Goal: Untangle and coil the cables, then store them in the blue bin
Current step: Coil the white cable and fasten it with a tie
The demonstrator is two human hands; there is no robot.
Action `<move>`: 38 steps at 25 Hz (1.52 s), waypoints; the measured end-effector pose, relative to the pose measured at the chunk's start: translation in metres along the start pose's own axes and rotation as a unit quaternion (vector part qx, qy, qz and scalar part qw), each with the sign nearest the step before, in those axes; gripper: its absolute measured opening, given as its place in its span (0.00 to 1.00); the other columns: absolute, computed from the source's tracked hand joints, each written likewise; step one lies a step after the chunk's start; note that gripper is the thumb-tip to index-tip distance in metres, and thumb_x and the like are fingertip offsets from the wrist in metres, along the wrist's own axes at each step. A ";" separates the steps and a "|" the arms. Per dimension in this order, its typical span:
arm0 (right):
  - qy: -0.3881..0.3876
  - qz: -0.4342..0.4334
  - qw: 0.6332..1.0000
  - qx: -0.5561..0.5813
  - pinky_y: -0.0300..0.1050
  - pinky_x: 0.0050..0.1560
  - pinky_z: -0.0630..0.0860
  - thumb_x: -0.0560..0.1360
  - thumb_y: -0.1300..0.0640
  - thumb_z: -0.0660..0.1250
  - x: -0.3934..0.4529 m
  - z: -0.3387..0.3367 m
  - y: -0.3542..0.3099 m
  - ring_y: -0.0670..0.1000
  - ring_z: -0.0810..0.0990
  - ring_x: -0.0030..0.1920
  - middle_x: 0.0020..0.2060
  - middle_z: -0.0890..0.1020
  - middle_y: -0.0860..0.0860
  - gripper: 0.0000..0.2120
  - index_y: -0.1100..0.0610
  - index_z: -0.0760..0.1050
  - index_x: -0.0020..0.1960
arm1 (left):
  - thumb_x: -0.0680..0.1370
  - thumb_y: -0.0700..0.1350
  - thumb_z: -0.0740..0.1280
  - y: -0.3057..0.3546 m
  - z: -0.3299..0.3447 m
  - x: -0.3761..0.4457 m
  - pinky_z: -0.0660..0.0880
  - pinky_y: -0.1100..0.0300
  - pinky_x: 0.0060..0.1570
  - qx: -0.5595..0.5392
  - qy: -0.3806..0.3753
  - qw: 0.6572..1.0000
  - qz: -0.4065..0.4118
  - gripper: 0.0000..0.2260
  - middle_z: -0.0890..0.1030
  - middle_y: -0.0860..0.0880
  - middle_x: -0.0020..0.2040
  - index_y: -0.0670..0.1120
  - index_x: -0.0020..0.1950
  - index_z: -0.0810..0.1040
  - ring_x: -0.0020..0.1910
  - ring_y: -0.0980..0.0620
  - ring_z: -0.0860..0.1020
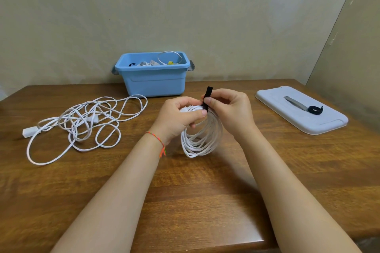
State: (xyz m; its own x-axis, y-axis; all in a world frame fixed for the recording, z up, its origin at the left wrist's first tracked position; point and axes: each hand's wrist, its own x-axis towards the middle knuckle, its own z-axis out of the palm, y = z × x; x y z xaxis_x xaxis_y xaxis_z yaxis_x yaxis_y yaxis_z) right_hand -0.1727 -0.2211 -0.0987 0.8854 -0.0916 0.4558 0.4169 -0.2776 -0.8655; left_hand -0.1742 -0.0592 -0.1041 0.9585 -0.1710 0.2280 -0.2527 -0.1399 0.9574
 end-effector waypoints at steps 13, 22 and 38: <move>-0.011 -0.018 0.998 -0.063 0.39 0.48 0.79 0.75 0.62 0.72 0.001 0.000 0.006 0.46 0.83 0.45 0.42 0.85 0.48 0.05 0.56 0.85 0.49 | 0.73 0.39 0.76 0.001 0.004 -0.001 0.76 0.68 0.35 0.045 0.019 0.999 -0.009 0.11 0.84 0.46 0.46 0.42 0.54 0.82 0.33 0.57 0.82; -0.040 0.043 0.998 -0.033 0.44 0.47 0.80 0.75 0.60 0.72 0.002 -0.001 0.009 0.46 0.84 0.44 0.40 0.86 0.47 0.04 0.55 0.85 0.49 | 0.74 0.41 0.76 0.002 0.000 -0.002 0.77 0.67 0.37 0.087 0.004 0.996 0.000 0.09 0.83 0.45 0.45 0.43 0.52 0.81 0.34 0.57 0.81; -0.207 0.256 0.932 0.150 0.48 0.38 0.71 0.75 0.59 0.71 0.007 -0.024 0.016 0.59 0.75 0.41 0.42 0.81 0.61 0.04 0.59 0.82 0.48 | 0.75 0.47 0.74 0.003 0.006 -0.001 0.66 0.68 0.42 0.260 -0.010 0.963 0.070 0.09 0.77 0.54 0.49 0.48 0.53 0.78 0.49 0.62 0.73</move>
State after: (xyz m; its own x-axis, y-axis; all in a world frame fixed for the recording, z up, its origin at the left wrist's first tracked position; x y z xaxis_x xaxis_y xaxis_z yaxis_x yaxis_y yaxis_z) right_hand -0.1647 -0.2494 -0.1045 0.9616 0.2564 -0.0979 -0.0978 -0.0132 -0.9951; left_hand -0.1768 -0.0652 -0.1025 0.9089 -0.2419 0.3396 -0.4159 -0.5835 0.6976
